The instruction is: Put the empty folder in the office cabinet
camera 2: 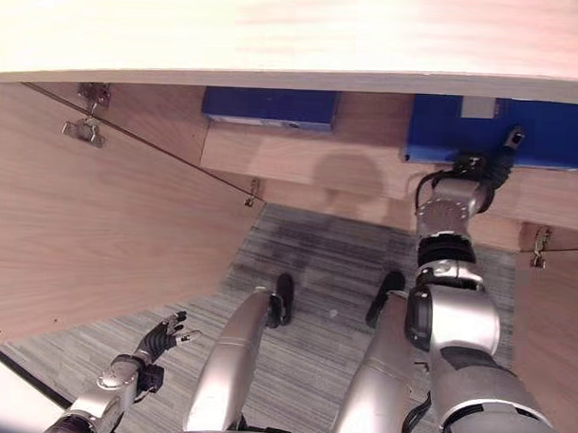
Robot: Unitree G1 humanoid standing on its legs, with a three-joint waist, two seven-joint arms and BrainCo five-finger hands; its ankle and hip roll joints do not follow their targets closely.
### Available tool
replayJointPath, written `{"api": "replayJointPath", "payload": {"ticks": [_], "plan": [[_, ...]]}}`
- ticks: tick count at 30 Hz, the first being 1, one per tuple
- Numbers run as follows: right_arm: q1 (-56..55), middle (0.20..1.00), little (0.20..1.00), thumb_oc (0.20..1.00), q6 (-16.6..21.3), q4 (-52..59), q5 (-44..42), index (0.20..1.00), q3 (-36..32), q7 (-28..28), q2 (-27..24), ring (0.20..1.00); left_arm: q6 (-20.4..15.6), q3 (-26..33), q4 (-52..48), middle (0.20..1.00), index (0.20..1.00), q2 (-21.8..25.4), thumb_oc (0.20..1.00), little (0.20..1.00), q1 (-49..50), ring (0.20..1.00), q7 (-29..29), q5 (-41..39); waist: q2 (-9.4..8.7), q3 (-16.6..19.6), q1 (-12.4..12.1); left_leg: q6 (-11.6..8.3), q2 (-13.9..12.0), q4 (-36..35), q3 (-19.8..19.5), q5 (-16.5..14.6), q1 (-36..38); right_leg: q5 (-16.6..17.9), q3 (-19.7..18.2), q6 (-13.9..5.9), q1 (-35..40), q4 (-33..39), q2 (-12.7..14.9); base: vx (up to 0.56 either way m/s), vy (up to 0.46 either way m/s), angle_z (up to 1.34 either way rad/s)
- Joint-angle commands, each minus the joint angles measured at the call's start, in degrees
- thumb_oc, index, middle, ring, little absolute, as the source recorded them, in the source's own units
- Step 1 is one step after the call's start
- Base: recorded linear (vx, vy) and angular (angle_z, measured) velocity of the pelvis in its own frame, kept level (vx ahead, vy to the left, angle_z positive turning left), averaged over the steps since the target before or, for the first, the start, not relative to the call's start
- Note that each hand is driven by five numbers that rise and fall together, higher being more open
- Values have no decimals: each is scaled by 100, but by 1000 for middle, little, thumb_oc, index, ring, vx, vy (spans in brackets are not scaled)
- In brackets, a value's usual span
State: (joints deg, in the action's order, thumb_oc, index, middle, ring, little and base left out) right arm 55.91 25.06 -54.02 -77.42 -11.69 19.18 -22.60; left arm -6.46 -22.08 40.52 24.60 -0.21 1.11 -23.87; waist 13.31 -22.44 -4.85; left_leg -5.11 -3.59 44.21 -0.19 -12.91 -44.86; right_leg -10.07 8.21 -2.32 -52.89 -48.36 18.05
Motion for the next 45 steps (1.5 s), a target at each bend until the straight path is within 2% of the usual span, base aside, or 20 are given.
{"api": "replayJointPath", "payload": {"ticks": [1, 7, 11, 18, 23, 35, 42, 43, 44, 45], "plan": [[20, 200, 200, 200, -30, -116, 386, 200, -55, -50, -72, 200, -52, 263, 301, 1000, 1000, 176, 1000, 1000, -20, 1000, 34, -104, -25, -79, -173, -36, -98, -489, 93, 75, -139, -688, -49, -484, 410, -183, 128, -65, 25, -17], [311, 200, 200, 200, -44, -290, 458, 200, -172, 15, -392, 200, -66, 317, 308, 1000, 1000, 256, 1000, 1000, 29, 1000, 81, -126, 23, 191, -260, -70, -141, -670, 63, 210, -311, -676, 6, -557, 277, -165, 223, -15, -3, 0], [785, 200, 200, 200, -82, -589, 503, 200, 68, 22, -981, 200, -111, 312, 307, 1000, 1000, 387, 1000, 1000, 158, 1000, 114, -134, 42, 362, -380, -65, -177, -501, 2, 182, -518, -717, -101, -545, 43, -316, 227, 25, -14, 7], [1147, 200, 200, 200, -221, -827, 562, 200, 366, 56, -1572, 200, -144, 278, 171, 1000, 1000, 591, 1000, 1000, 244, 1000, 192, -125, 66, 411, -462, -86, -164, -394, -33, 170, -681, -799, -194, -523, -115, -418, 234, 10, -32, 5], [1351, 200, 200, 200, -235, -865, 578, 200, 472, 114, -1909, 200, -162, 208, 69, 1000, 1000, 677, 1000, 1000, 287, 1000, 258, -109, 175, 412, -495, -99, -108, -385, -56, 176, -761, -883, -300, -514, -246, -537, 280, 2, -8, 0], [1513, 200, 200, 200, -223, -971, 636, 200, 519, 292, -2096, 200, -164, 117, -18, 1000, 1000, 654, 1000, 1000, 268, 1000, 232, -102, 304, 364, -488, -71, -19, -297, -58, 97, -821, -1019, -402, -514, -355, -712, 322, 26, -7, 3], [1495, 200, 200, 200, -73, -941, 642, 200, 397, 518, -1859, 200, -196, 72, -82, 1000, 1000, 625, 1000, 1000, 170, 1000, 107, -64, 309, 312, -417, -59, 11, -252, -35, 39, -808, -1060, -419, -488, -342, -773, 309, 11, -3, 0], [1515, 363, 363, 363, -46, -938, 640, 363, 387, 568, -1816, 363, -194, 69, -74, 1000, 1000, 615, 1000, 1000, 163, 1000, 83, -63, 302, 304, -406, -57, 11, -245, -26, 35, -809, -1059, -419, -481, -336, -773, 302, 0, 0, 0], [1536, 1000, 1000, 1000, -67, -948, 647, 1000, 400, 573, -1765, 1000, -189, 69, -58, 1000, 1000, 603, 1000, 1000, 139, 1000, 63, -50, 282, 297, -384, -54, 13, -240, -19, 25, -794, -1050, -421, -472, -323, -765, 286, 0, 0, 0], [1550, 1000, 1000, 1000, -86, -964, 638, 1000, 413, 567, -1746, 1000, -191, 73, -59, 1000, 1000, 594, 1000, 1000, 128, 1000, 57, -58, 265, 298, -379, -53, 12, -237, -11, 19, -787, -1046, -419, -467, -310, -761, 277, 0, 0, 0]]}}
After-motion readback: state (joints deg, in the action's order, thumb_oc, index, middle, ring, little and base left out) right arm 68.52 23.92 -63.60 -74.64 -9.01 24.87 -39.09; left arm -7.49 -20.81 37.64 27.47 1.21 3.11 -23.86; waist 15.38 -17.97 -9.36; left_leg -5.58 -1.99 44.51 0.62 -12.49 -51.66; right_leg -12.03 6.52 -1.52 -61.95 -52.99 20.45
